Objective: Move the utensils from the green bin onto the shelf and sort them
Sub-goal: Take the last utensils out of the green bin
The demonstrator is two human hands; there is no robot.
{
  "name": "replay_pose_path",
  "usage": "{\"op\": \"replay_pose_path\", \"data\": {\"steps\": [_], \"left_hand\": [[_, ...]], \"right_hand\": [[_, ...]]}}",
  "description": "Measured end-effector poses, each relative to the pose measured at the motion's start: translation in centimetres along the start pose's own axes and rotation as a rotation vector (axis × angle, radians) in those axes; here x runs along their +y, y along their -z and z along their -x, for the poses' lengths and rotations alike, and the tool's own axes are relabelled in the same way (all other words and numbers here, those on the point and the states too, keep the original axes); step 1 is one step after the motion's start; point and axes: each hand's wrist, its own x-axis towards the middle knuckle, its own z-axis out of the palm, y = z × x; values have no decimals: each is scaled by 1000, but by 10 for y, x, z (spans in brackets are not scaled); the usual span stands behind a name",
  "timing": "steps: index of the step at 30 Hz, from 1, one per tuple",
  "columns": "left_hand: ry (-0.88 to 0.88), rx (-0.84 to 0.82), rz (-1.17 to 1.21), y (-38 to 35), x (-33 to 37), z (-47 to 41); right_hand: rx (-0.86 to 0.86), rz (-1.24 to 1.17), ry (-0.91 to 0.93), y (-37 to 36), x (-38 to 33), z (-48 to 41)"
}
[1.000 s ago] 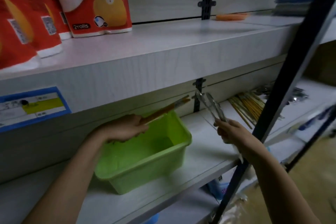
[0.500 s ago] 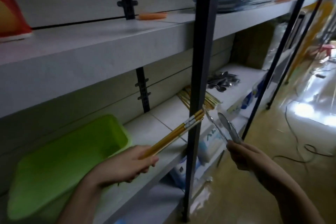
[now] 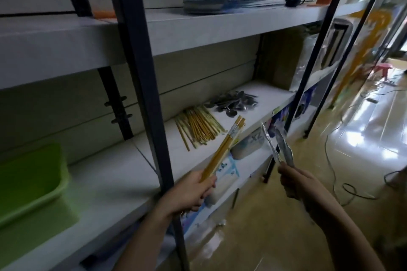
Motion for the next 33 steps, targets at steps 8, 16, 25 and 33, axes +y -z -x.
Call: {"op": "replay_pose_path", "data": {"steps": [8, 16, 25, 33], "left_hand": [[-8, 243, 164, -21, 14, -95], [96, 570, 7, 9, 18, -209], [373, 790, -377, 59, 20, -318], [593, 893, -694, 70, 12, -356]], "right_hand": [[-44, 64, 4, 23, -6, -77], [-153, 133, -9, 37, -22, -186], [-160, 219, -28, 30, -38, -311], [-132, 387, -13, 40, -35, -405]]}}
